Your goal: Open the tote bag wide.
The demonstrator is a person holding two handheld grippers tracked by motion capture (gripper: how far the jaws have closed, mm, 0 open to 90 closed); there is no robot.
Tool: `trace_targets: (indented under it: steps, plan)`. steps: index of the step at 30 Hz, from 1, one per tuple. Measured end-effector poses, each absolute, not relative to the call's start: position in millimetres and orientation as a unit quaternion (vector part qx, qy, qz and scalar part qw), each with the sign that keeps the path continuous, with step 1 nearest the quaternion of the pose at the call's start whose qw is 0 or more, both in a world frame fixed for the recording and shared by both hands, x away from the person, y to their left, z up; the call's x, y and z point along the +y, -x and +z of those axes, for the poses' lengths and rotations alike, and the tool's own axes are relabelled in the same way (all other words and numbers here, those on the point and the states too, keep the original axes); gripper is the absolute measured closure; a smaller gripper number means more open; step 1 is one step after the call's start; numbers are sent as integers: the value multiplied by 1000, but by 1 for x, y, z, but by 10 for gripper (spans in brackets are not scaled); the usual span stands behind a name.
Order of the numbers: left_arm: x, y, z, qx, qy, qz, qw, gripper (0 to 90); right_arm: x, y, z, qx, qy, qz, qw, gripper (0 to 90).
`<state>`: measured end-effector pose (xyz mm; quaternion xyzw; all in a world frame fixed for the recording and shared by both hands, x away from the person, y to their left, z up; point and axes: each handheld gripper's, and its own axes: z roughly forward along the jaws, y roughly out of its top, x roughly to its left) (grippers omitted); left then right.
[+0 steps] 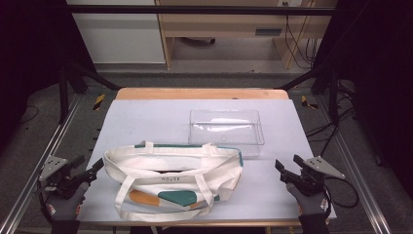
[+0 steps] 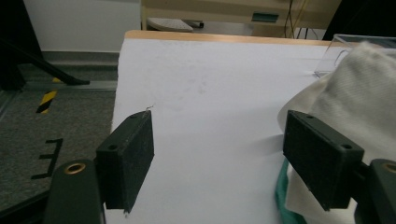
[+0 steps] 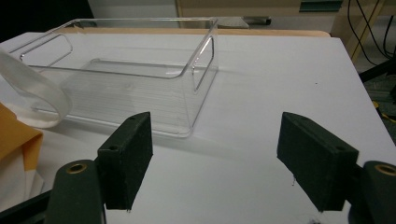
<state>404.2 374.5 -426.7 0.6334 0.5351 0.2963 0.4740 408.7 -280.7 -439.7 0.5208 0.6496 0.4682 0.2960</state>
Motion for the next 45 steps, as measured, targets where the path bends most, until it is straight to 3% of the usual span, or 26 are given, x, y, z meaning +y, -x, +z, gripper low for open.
trace_targets:
  steps: [24, 45]
  plan:
    - [358, -388, -389, 498, -625, 283, 530, 293, -243, -399, -405, 680, -455, 515, 257, 405]
    - [328, -410, -378, 486, -665, 284, 492, 326, -187, -397, -367, 713, -370, 557, 211, 502]
